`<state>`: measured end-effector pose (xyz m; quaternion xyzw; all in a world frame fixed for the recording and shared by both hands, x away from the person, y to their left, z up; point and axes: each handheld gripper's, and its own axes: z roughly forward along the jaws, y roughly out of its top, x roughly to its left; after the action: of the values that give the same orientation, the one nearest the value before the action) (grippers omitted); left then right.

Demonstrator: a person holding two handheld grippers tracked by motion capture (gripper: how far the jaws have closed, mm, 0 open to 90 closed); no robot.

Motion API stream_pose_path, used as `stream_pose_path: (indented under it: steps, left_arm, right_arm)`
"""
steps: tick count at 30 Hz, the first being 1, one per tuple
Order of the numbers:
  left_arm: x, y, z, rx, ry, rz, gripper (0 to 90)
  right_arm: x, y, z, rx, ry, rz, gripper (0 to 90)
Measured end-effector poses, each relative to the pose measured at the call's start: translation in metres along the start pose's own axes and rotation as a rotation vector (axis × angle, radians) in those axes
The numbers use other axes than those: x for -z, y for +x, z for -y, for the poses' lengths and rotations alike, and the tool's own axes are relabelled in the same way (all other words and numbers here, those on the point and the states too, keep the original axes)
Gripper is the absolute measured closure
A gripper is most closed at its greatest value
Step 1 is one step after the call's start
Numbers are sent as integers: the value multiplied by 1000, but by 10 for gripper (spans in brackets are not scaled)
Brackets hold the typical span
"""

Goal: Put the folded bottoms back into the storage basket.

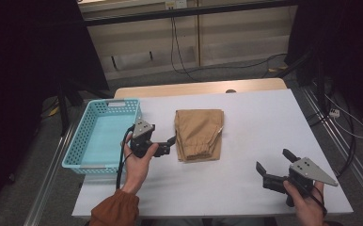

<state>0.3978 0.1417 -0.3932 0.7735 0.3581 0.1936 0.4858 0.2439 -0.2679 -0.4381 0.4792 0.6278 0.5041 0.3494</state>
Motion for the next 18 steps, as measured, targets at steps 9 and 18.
stream_pose_path:
  steps: [9, 18]
  left_arm:
    - [-10, 2, -10, 34, -2, 6, 76]
    - [-31, 10, -20, 141, 19, 37, 71]
  right_arm:
    - [0, 3, 0, 19, 6, -7, 4]
    - [-2, 2, 0, 19, 9, -7, 4]
